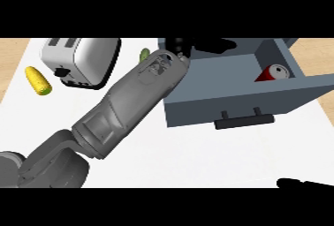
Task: Pick up the can, place it into the drawer and close the drawer
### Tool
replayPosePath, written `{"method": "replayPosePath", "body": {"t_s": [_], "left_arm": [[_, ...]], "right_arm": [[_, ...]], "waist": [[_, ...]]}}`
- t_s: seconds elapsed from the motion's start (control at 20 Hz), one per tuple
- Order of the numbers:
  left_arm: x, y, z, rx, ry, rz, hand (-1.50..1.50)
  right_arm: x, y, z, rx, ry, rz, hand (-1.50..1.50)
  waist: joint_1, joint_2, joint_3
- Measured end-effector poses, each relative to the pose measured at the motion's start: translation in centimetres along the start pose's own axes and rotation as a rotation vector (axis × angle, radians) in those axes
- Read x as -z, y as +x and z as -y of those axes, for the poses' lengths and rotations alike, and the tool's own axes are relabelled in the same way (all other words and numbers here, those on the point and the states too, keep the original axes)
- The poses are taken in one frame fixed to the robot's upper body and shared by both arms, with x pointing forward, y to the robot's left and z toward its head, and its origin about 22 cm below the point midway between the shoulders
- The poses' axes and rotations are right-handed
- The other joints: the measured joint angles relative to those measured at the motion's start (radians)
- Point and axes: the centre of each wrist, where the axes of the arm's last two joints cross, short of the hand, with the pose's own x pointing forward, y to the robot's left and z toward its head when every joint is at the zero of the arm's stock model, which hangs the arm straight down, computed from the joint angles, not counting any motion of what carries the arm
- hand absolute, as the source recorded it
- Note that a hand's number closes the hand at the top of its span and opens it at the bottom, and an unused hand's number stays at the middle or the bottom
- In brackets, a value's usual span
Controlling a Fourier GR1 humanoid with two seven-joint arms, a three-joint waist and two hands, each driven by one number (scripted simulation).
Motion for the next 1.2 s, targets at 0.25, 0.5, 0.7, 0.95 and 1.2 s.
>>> {"method": "replayPosePath", "body": {"t_s": [0.25, 0.5, 0.7, 0.95, 1.2], "left_arm": [[-0.3, 0.3, 0.2, -0.053, 0.000, 0.011, -1.50], [-0.1, 1.4, 0.3, -0.070, 0.017, 0.039, -1.50], [-0.1, 1.5, 0.4, -0.073, 0.021, 0.038, -1.50], [-0.2, 2.4, 0.5, -0.079, 0.007, 0.033, -1.50], [0.4, 3.1, -0.5, -0.084, 0.019, 0.025, -1.50]], "right_arm": [[0.8, 0.7, -0.3, -0.126, 0.039, 0.050, -1.50], [1.9, 0.5, -1.6, -0.296, 0.076, 0.071, -1.50], [2.3, -0.4, -2.8, -0.452, 0.121, 0.065, -1.50], [3.5, -2.6, -4.9, -0.609, 0.175, 0.043, -1.50], [4.3, -5.4, -7.0, -0.739, 0.206, 0.004, -1.50]], "waist": [[0.020, -0.003, 0.000], [0.047, -0.007, -0.001], [0.067, -0.012, -0.001], [0.101, -0.020, -0.001], [0.120, -0.025, -0.001]]}}
